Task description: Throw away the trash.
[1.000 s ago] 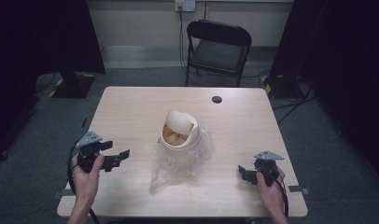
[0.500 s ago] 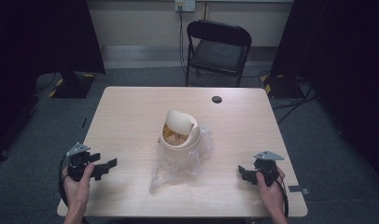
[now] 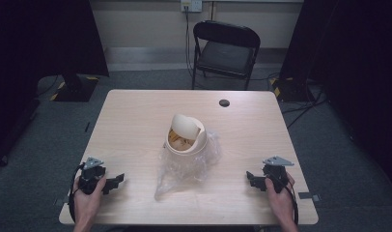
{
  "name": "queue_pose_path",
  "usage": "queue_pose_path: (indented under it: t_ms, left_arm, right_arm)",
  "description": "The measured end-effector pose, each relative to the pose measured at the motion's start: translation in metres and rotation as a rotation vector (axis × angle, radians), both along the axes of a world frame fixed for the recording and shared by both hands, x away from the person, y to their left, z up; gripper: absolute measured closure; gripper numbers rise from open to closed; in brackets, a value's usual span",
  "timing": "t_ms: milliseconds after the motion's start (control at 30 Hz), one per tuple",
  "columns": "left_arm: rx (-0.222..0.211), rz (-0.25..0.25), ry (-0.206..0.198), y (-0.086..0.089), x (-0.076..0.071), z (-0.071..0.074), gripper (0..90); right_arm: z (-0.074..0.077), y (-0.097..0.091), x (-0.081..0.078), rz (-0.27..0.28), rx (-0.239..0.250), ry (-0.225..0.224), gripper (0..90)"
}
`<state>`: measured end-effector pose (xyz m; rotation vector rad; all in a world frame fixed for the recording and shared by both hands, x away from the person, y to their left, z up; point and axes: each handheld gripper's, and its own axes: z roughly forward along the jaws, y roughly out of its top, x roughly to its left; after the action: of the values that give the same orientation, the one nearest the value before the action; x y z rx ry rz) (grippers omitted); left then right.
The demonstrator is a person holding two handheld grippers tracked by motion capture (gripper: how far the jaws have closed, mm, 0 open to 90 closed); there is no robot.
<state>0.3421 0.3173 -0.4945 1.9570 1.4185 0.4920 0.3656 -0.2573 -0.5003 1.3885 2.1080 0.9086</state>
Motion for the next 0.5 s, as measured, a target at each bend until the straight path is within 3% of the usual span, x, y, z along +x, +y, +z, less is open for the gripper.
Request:
queue_pose_path:
  t_ms: [167,300,500]
  left_arm:
    - [0.062,-0.006,-0.032,-0.0071,0.0013,-0.0035,15.6]
    - [0.053,0.011,-0.053,-0.0101,0.0011,-0.0065,12.0]
    - [0.053,-0.002,-0.064,-0.0087,0.0025,-0.0080,9.6]
  right_arm:
    - [0.0000,0.0000,0.0000,0.000,0.000,0.000,12.4]
    - [0.0000,0.0000,0.0000,0.000,0.000,0.000,12.4]
    - [0.0000,0.0000,0.0000,0.000,0.000,0.000,12.4]
